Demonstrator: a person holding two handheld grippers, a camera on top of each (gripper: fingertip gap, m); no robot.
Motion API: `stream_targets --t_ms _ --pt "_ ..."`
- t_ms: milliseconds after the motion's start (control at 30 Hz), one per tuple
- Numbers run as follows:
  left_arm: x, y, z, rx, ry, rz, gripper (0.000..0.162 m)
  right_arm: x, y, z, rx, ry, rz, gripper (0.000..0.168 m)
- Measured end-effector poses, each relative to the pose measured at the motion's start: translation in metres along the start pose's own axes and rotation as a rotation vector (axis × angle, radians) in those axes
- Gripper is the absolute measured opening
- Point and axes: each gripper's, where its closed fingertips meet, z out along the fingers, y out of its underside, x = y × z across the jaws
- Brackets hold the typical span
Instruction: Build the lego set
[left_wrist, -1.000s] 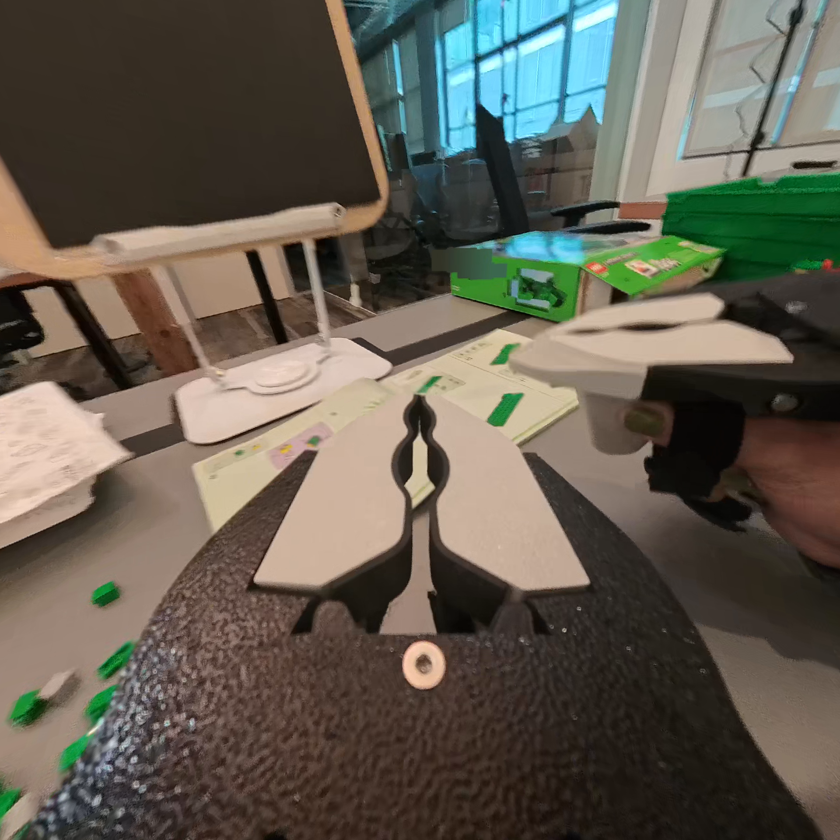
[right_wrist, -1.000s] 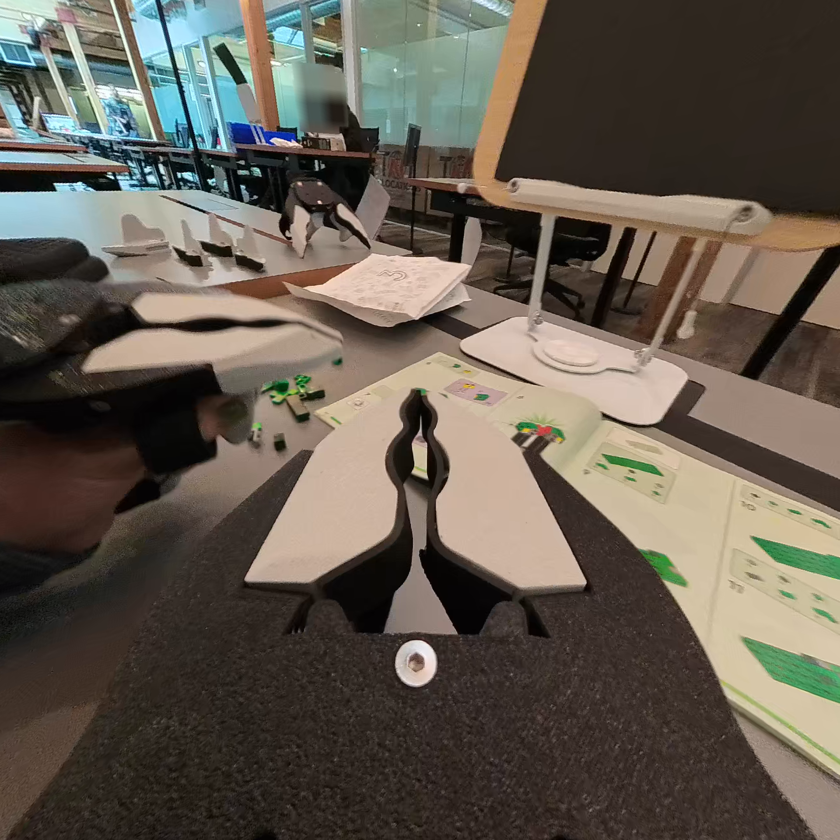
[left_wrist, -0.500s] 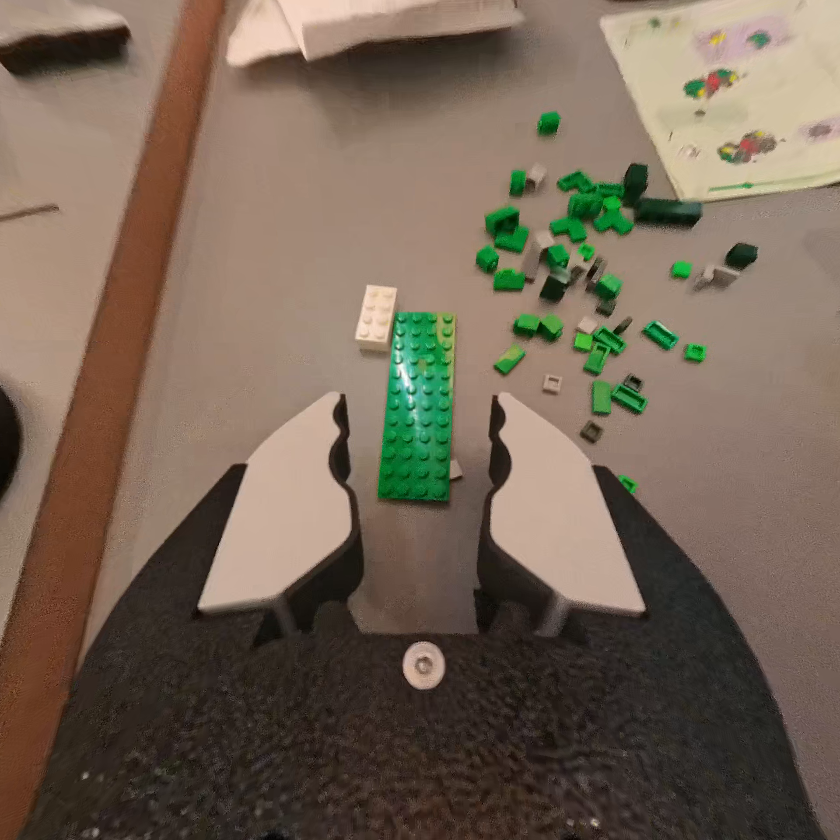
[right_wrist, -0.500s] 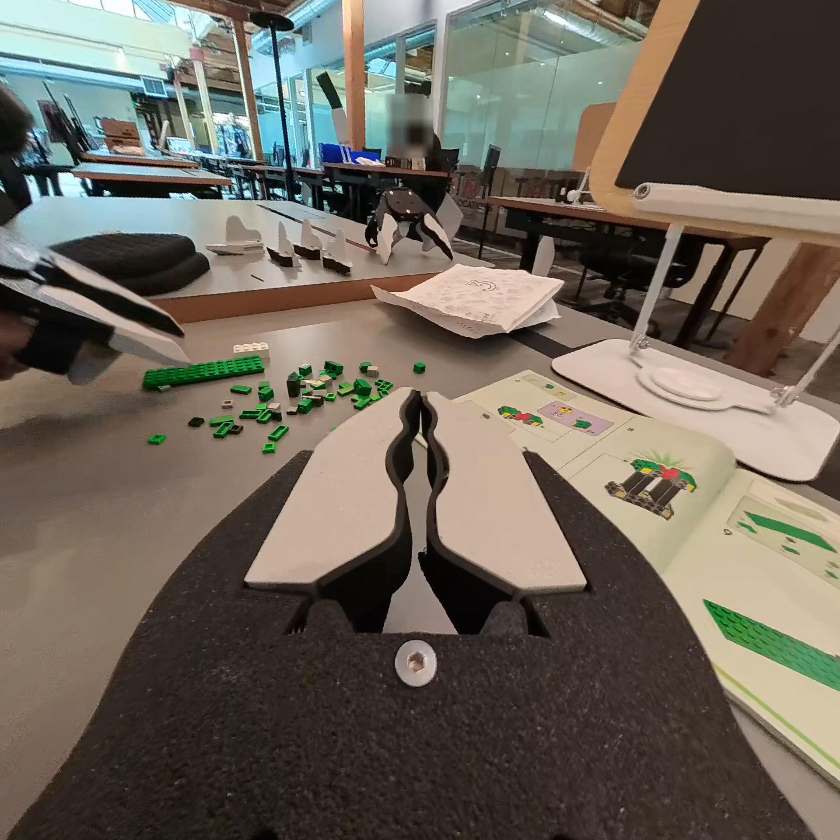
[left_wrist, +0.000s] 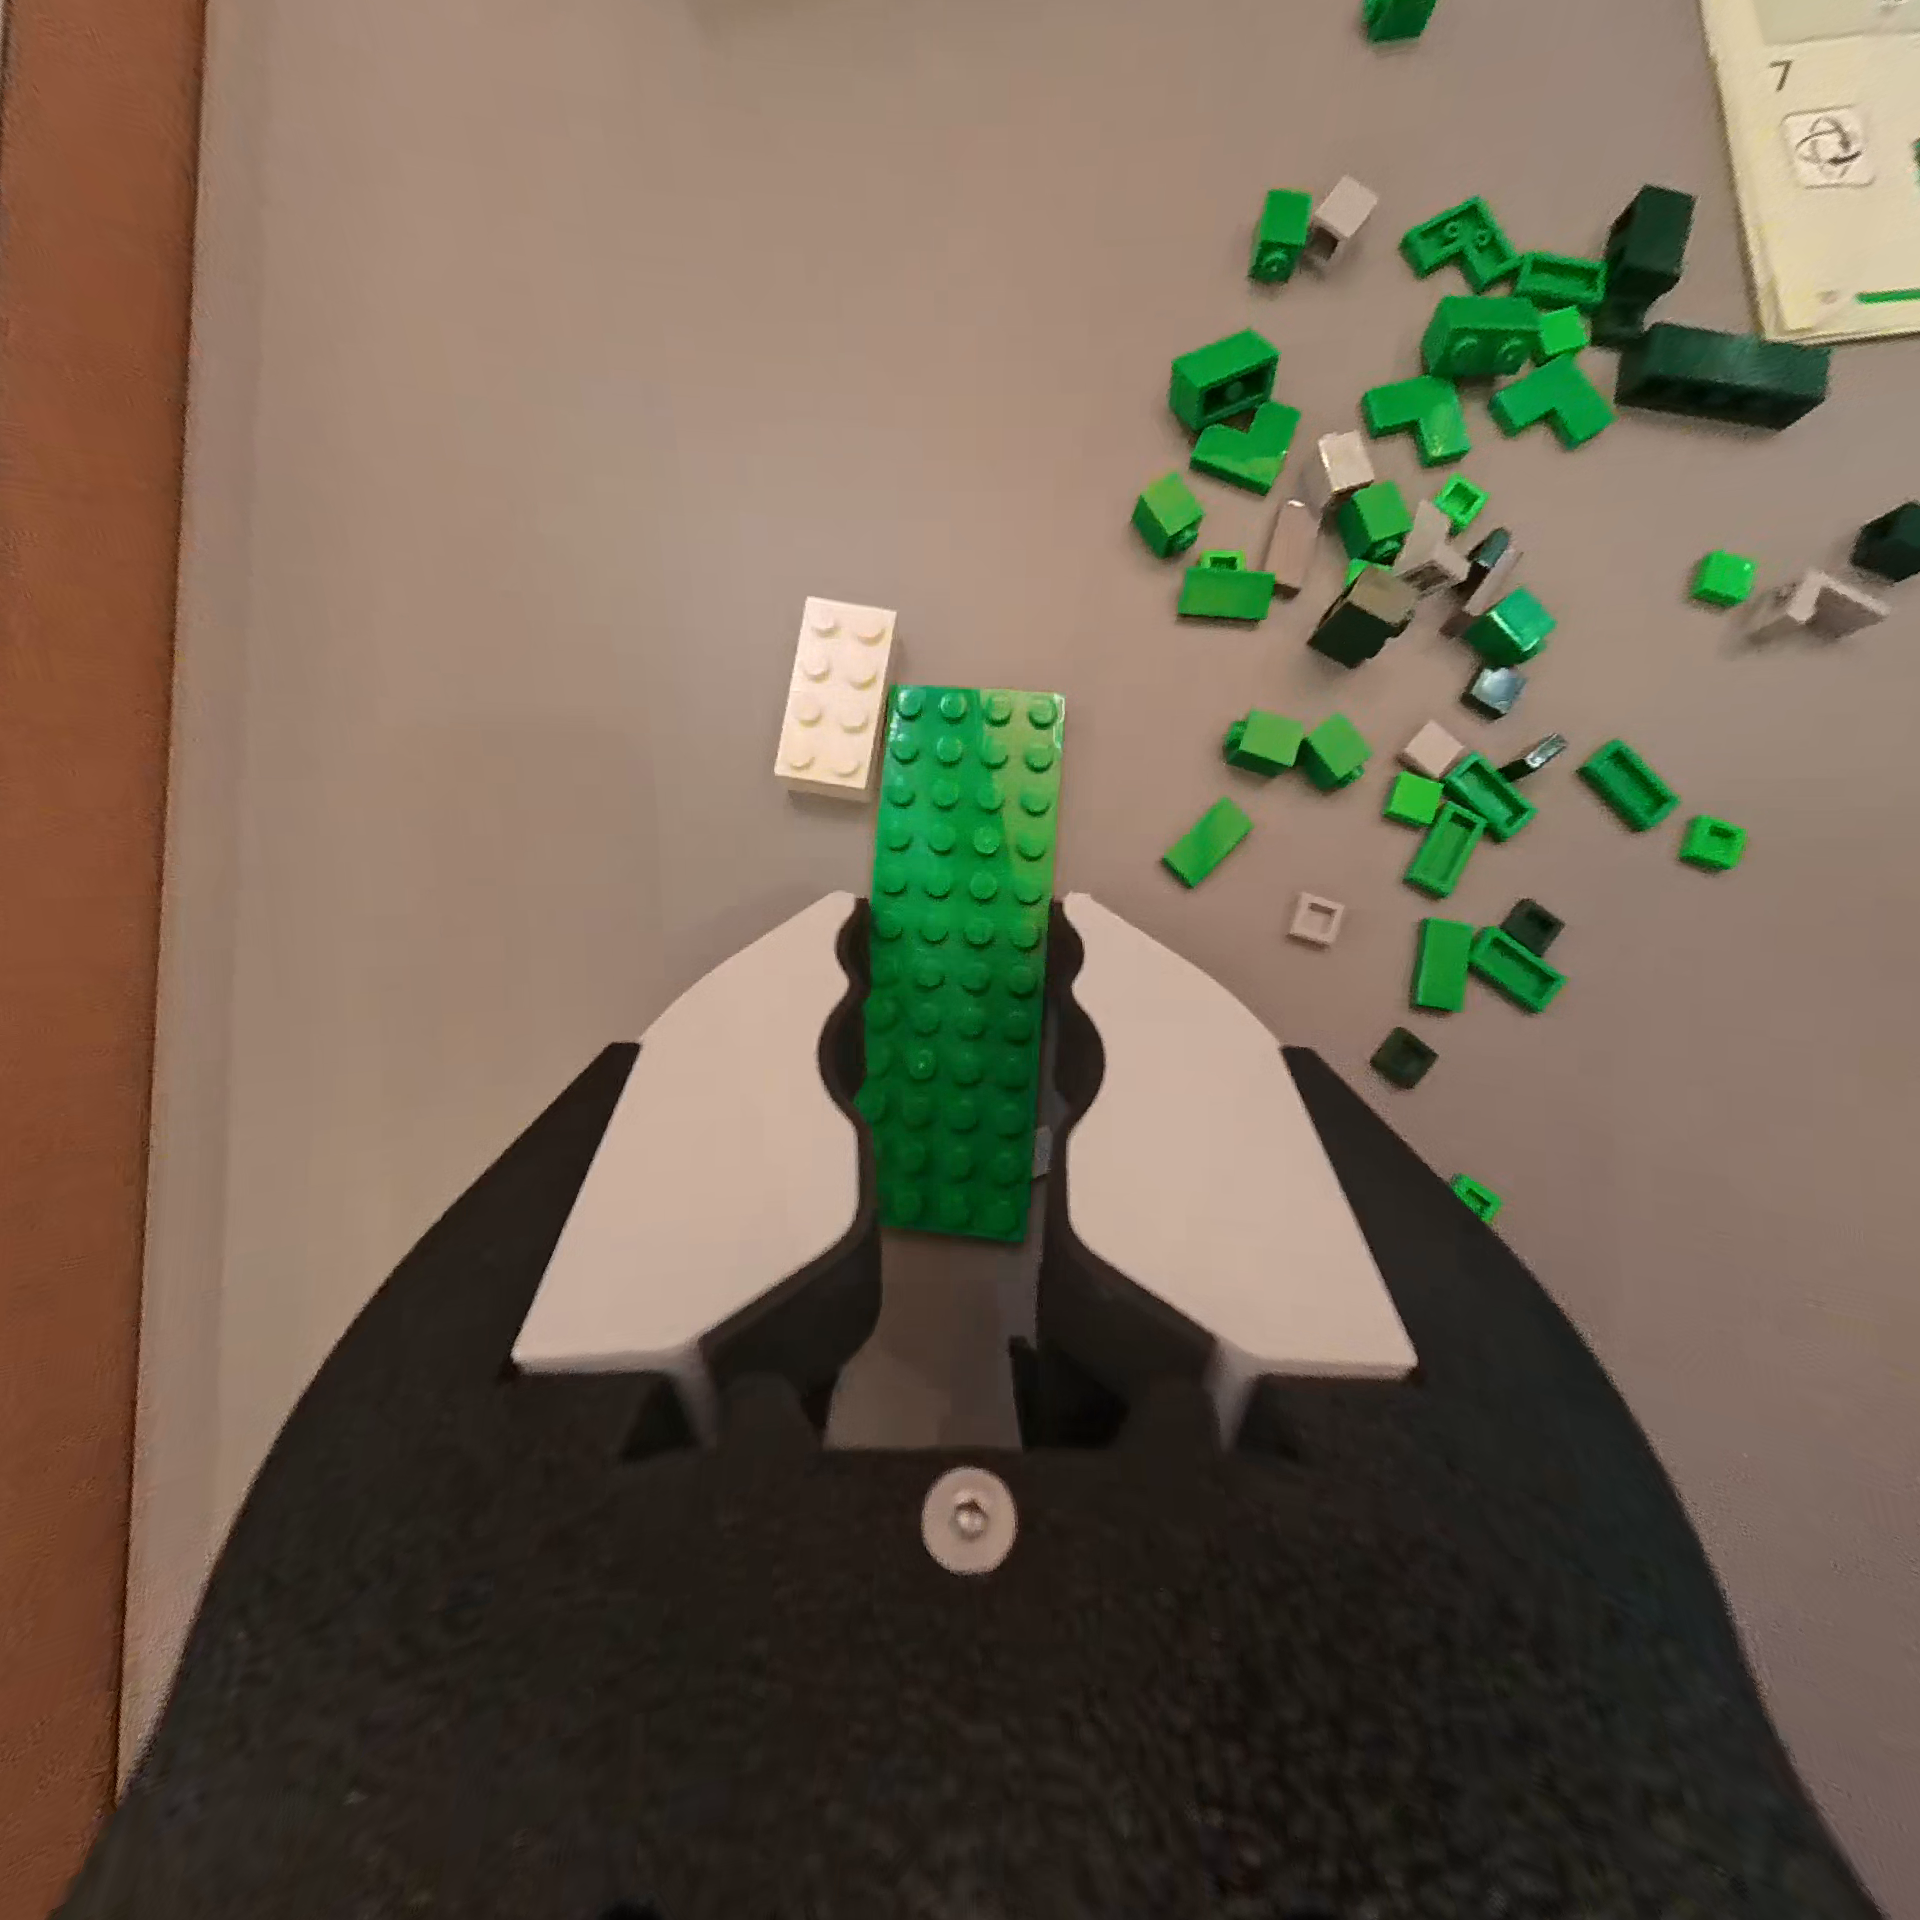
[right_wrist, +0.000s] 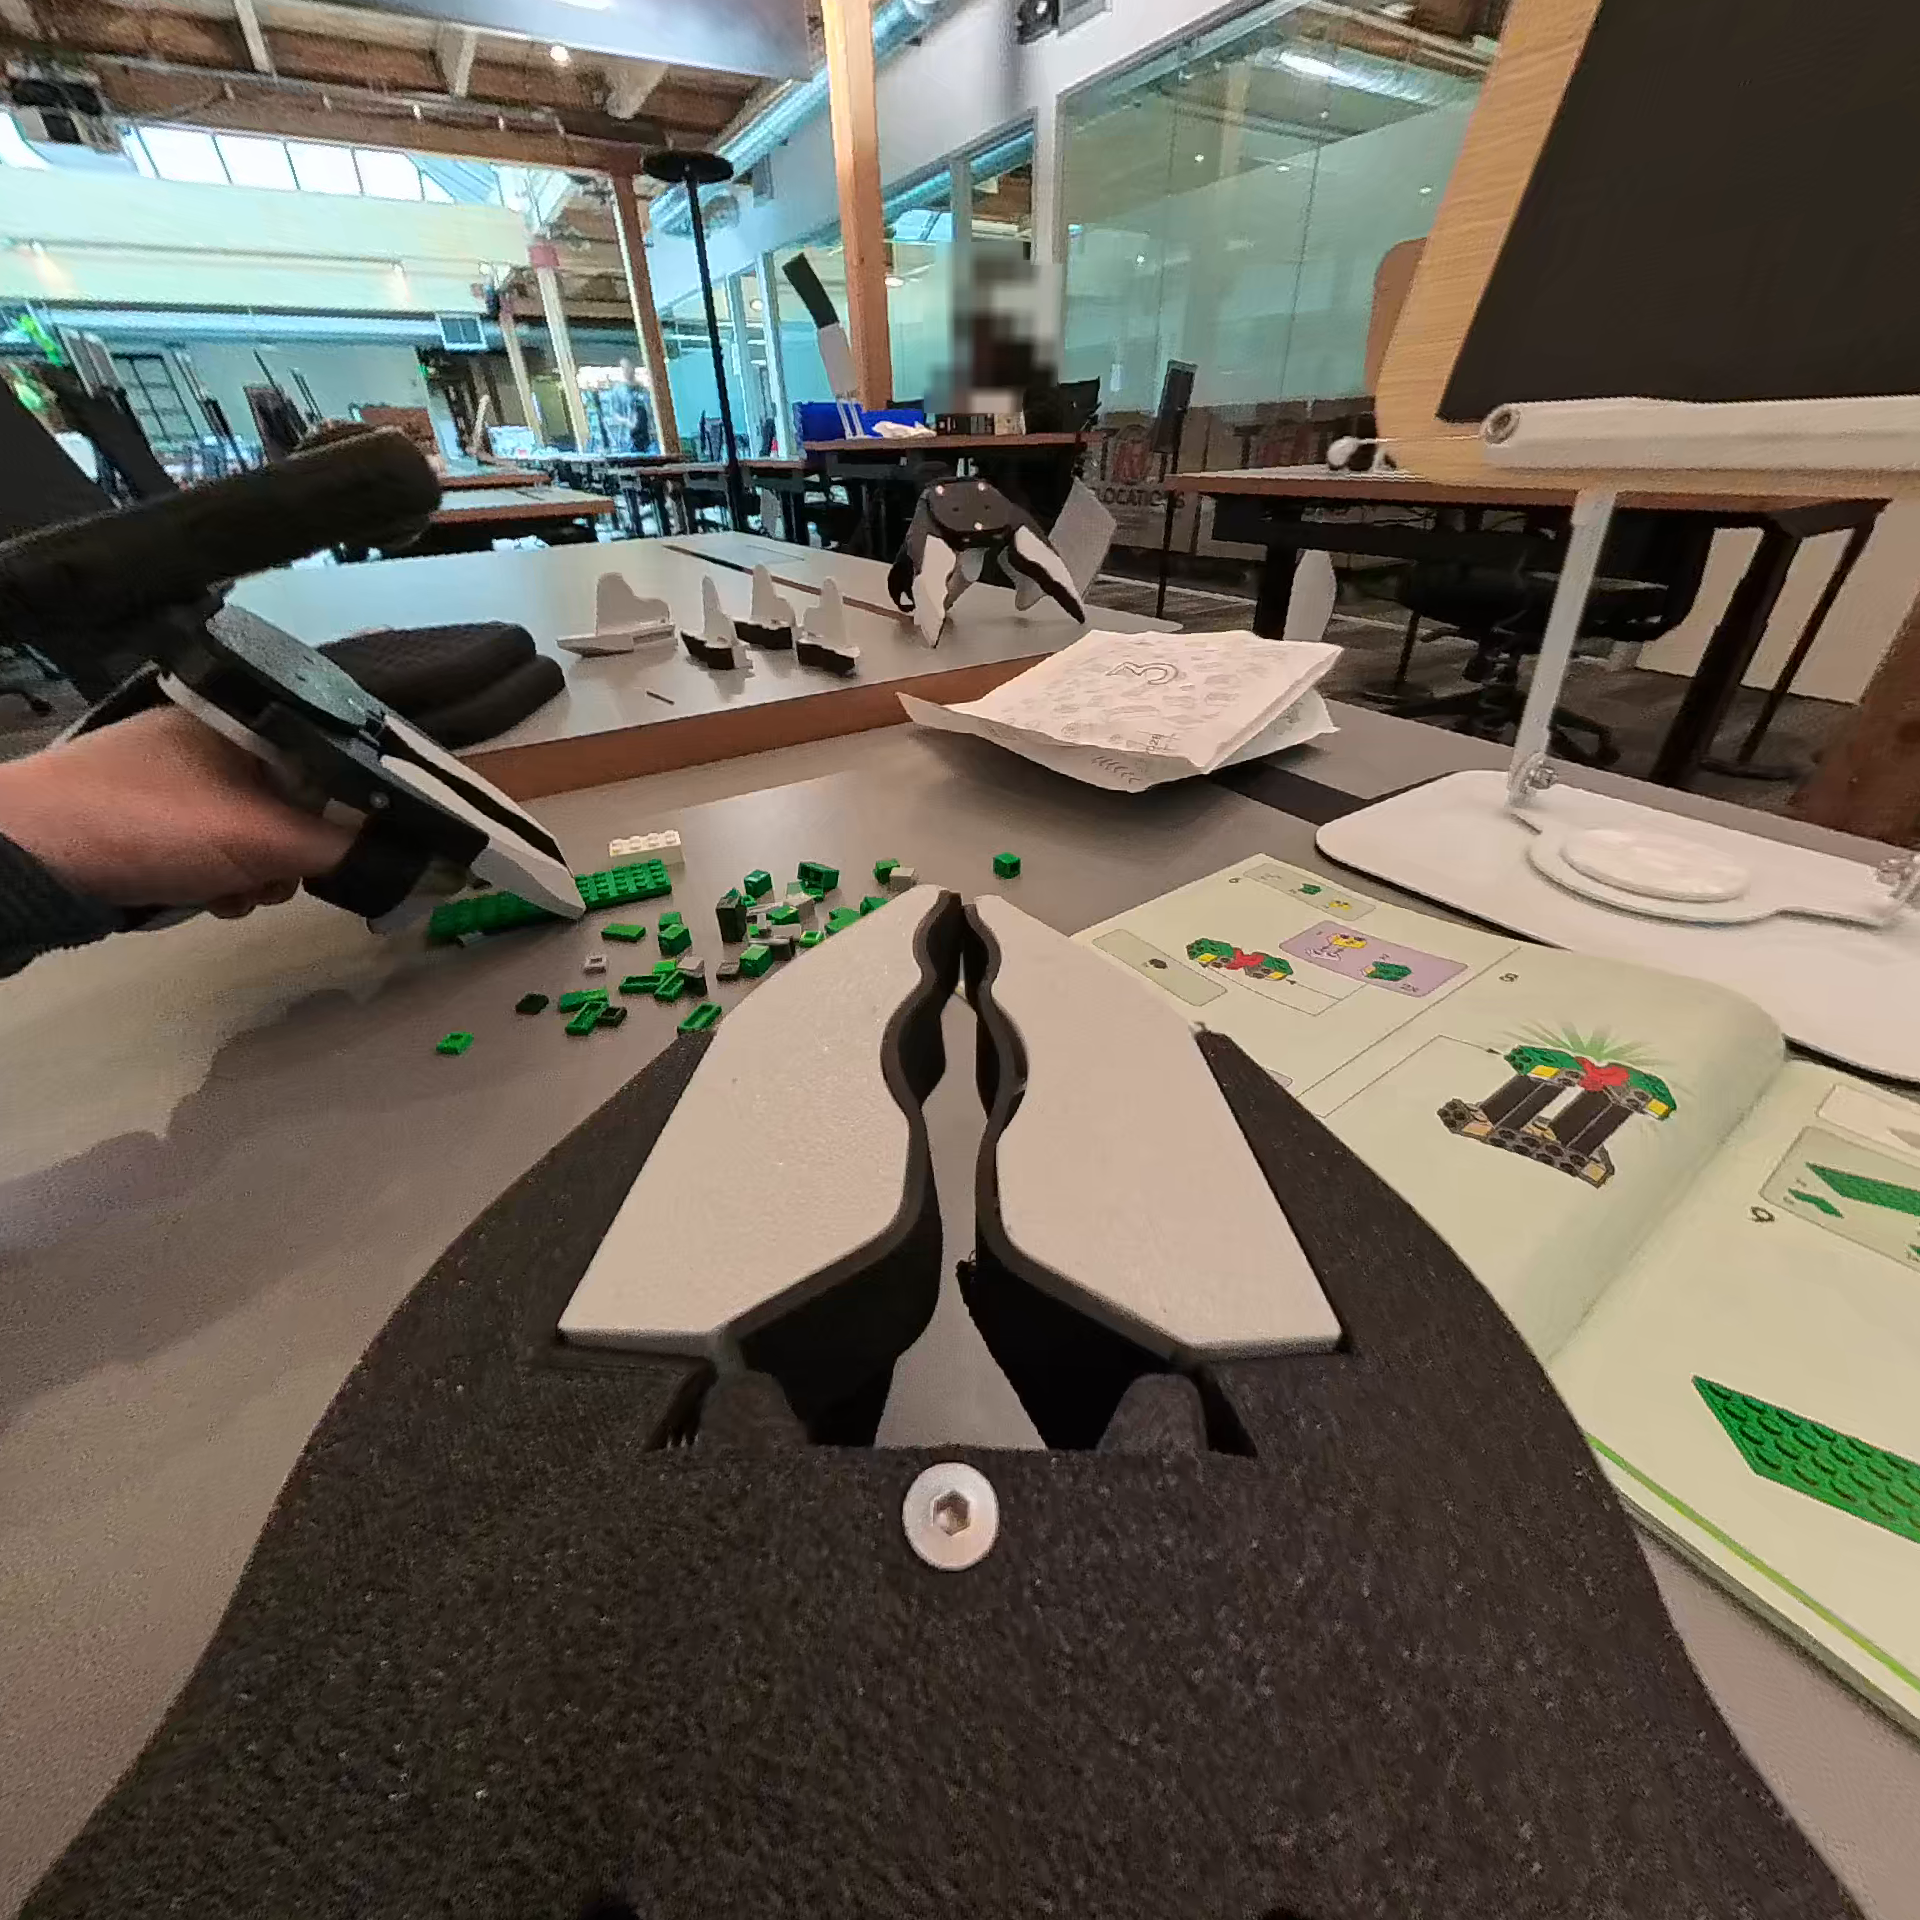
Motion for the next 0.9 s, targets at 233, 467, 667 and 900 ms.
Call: stream_targets --t_ms 233,467,667,900 --pt "0.010 -0.042 -0.036 0.175 -0.048 0.110 0.031 0.034 0.003 -0.028 -0.033 0.202 0.056 0.000" --pt "0.173 -0.092 -0.053 0.327 0.347 0.394 0.031 0.082 0.001 -0.089 -0.061 0.359 -0.036 0.000" --pt "0.310 -0.076 -0.026 0.229 0.623 0.673 0.031 0.133 0.006 -0.135 -0.123 0.467 -0.100 0.000" --pt "0.361 -0.052 0.005 0.026 0.630 0.690 0.031 0.146 0.007 -0.152 -0.149 0.409 -0.190 0.000"
